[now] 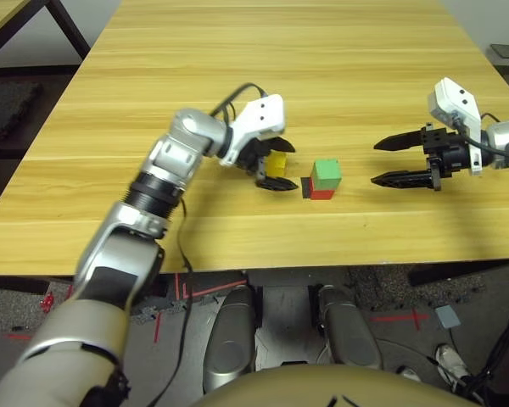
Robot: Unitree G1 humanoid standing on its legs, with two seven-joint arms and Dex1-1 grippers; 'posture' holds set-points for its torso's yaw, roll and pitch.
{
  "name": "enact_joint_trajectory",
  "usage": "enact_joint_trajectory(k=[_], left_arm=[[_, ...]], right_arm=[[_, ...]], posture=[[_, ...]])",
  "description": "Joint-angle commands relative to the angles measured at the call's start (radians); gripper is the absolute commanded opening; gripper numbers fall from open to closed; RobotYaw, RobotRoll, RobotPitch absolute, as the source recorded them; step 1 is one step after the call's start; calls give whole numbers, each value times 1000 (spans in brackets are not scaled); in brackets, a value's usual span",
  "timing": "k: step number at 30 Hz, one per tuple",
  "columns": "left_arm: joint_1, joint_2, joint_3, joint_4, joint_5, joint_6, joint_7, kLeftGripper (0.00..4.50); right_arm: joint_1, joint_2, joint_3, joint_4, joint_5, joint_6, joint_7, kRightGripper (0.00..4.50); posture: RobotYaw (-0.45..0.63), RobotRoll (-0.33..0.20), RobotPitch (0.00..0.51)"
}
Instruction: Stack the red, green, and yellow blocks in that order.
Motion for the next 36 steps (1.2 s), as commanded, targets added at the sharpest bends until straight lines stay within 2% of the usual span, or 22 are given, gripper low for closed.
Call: enact_joint_trajectory(k=[1, 4, 9, 19, 22, 28, 33, 36], left_arm=[[-53, -30, 11, 159, 31, -102, 8, 4456], [-102, -62, 1, 322, 65, -199, 4, 4456], [-157, -156, 14, 543, 91, -263, 3, 4456], [-169, -229, 47, 689, 130, -313, 38, 4456], [-159, -224, 60, 707, 139, -324, 65, 3907], [-159, -200, 78, 697, 152, -297, 74, 1876], [-153, -155, 105, 614, 141, -256, 52, 1883], [-159, -126, 131, 479, 112, -139, 31, 1883]], right_arm=[[-6, -1, -10, 4, 11, 0, 5, 4500], [-10, 4, -10, 0, 11, 4, 2, 4500], [-1, -5, -18, -21, 17, 21, -4, 4500], [24, -22, -40, -60, 22, 54, -17, 4500], [28, -19, -42, -65, 22, 58, -23, 4500], [21, -6, -38, -54, 21, 51, -33, 4500], [0, 11, -35, -27, 13, 37, -40, 4500], [-6, 14, -34, -14, 9, 31, -40, 4500]], posture=[[206, -112, 129], [193, -118, 126], [164, -124, 133], [133, -125, 135], [137, -124, 131], [159, -120, 122], [186, -116, 107], [201, -107, 104]])
